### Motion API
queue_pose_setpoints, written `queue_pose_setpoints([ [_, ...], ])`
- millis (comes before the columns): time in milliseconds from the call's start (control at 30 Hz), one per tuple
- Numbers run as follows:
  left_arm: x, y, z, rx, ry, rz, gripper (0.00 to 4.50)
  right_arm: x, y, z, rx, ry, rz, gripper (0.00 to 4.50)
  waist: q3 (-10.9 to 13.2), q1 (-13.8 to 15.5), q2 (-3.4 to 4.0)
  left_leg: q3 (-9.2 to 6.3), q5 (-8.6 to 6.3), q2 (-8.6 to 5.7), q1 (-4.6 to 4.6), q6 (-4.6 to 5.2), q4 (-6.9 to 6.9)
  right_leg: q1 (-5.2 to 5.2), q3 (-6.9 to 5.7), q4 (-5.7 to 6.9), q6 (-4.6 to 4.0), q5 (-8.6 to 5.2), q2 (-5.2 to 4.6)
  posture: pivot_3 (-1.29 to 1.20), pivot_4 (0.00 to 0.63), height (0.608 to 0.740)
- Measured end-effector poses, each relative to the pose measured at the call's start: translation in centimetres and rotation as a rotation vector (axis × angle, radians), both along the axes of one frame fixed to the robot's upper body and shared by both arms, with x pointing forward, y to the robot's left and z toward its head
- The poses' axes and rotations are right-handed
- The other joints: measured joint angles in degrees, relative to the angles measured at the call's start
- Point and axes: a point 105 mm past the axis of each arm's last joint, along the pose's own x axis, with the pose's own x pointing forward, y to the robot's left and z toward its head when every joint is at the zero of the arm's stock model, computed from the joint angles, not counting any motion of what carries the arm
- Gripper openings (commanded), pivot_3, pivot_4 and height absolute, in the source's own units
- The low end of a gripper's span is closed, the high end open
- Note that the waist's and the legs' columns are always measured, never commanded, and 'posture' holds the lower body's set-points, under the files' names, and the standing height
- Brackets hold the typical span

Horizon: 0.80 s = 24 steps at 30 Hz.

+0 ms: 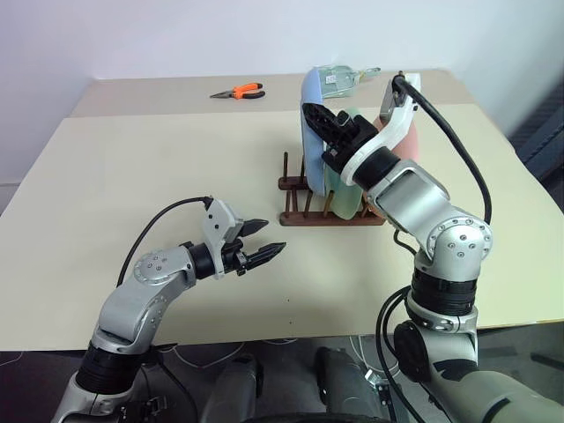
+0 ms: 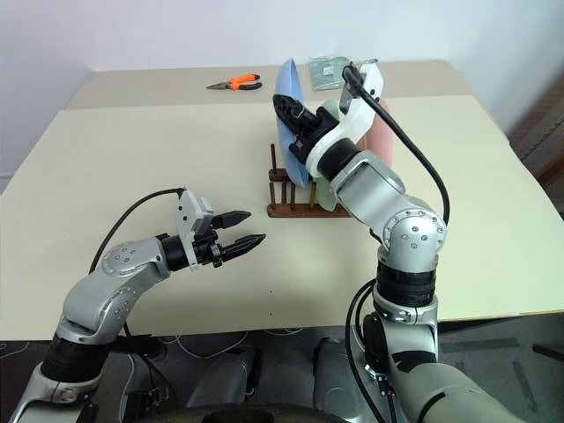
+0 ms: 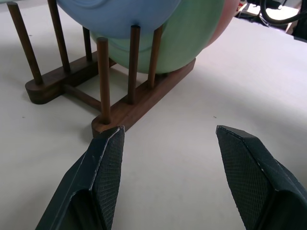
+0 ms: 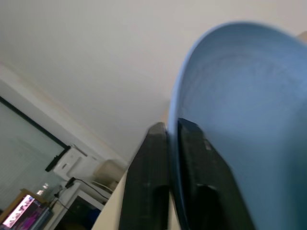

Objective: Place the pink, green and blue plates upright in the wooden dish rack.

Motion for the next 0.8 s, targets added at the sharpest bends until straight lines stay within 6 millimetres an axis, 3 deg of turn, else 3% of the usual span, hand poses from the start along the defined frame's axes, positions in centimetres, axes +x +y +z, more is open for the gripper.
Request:
queue_pose_setpoints([
  [200, 0.0, 0.0, 0.0, 0.0, 0.0, 0.001, 3.12, 0.5, -0.1, -0.5, -0.013, 0.015, -0.003, 4.48, 0.0, 0.0, 0.01, 0.0, 0.0, 0.0, -0.01, 0.0, 0.0, -0.01, 0.0, 0.0, 0.0, 0.0, 0.0, 0.0, 0.15, 0.74],
  [400, 0.1, -0.2, 0.1, -0.009, -0.003, -0.003, 3.12, 0.7, -0.5, -0.6, -0.043, 0.009, -0.026, 4.48, 0.0, 0.1, 0.01, 0.0, 0.0, 0.0, -0.02, 0.0, 0.0, -0.01, 0.0, -0.01, 0.0, 0.0, 0.0, 0.0, 0.15, 0.74],
  [500, 0.1, -0.3, 0.3, -0.012, -0.007, -0.006, 3.12, 0.7, -0.6, -0.7, -0.05, 0.008, -0.029, 3.62, 0.0, 0.1, 0.01, 0.0, 0.0, 0.0, -0.02, 0.0, 0.0, -0.01, 0.0, -0.01, 0.0, 0.0, 0.0, 0.0, 0.15, 0.74],
  [733, 0.2, -0.3, 0.3, -0.012, -0.008, -0.007, 3.12, 0.1, -0.5, 0.6, -0.056, -0.037, -0.01, 0.03, 0.0, 0.1, 0.02, -0.01, 0.0, 0.0, -0.03, 0.0, 0.0, -0.02, 0.0, -0.02, 0.0, 0.0, 0.0, 0.0, 0.15, 0.74],
  [800, 0.2, -0.3, 0.3, -0.012, -0.008, -0.007, 3.12, -0.3, -0.3, 1.4, -0.054, -0.064, -0.001, 0.03, 0.0, 0.0, 0.03, -0.01, 0.0, 0.01, -0.03, 0.0, -0.01, -0.03, 0.0, -0.02, 0.0, 0.0, 0.0, 0.0, 0.15, 0.74],
])
